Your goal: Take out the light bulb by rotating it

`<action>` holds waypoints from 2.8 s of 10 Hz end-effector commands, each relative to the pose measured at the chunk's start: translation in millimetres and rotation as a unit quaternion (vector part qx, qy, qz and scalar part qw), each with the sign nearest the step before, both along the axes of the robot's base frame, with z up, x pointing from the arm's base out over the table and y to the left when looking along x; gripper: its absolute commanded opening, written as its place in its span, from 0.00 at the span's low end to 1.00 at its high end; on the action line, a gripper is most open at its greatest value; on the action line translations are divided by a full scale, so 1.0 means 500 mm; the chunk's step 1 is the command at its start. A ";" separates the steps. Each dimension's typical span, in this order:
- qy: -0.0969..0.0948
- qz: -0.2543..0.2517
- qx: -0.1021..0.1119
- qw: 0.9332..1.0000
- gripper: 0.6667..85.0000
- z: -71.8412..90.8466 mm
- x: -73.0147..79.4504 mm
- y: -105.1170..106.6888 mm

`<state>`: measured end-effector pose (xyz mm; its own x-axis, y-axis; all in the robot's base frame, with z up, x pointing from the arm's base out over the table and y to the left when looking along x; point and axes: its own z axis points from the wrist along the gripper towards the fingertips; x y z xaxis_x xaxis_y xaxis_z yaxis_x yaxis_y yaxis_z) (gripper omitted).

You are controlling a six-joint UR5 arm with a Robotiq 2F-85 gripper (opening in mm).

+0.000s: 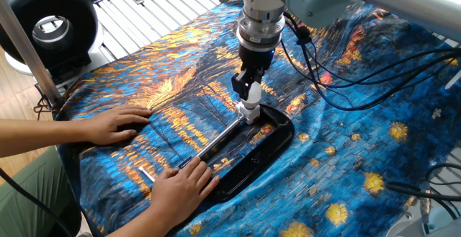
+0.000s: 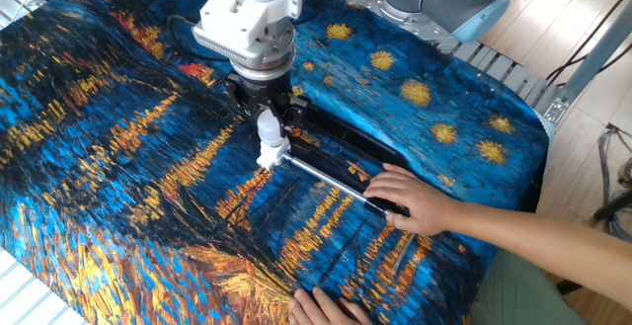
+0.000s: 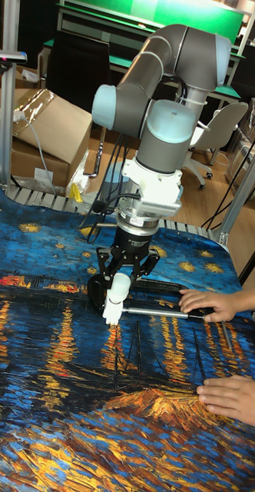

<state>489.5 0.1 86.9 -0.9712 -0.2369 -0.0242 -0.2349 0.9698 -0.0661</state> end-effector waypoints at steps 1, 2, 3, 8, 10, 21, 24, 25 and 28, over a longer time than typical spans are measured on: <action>0.000 0.032 0.012 0.999 0.00 0.001 0.003 0.014; -0.003 0.049 0.010 0.999 0.00 0.001 0.008 0.014; -0.006 0.067 0.006 0.998 0.00 0.002 0.011 0.010; -0.013 0.159 0.003 0.987 0.00 0.000 0.019 0.009; -0.008 0.194 -0.001 0.981 0.00 -0.003 0.014 0.003; -0.033 0.359 -0.040 0.932 0.00 0.005 0.049 0.031; -0.045 0.390 -0.028 0.919 0.00 -0.001 0.055 0.046; -0.049 0.396 -0.025 0.917 0.00 -0.007 0.060 0.047; -0.026 0.407 -0.039 0.912 0.29 -0.002 0.040 0.019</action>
<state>513.2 16.5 83.4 -0.4921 -0.8697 -0.0382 -0.8560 0.4914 -0.1604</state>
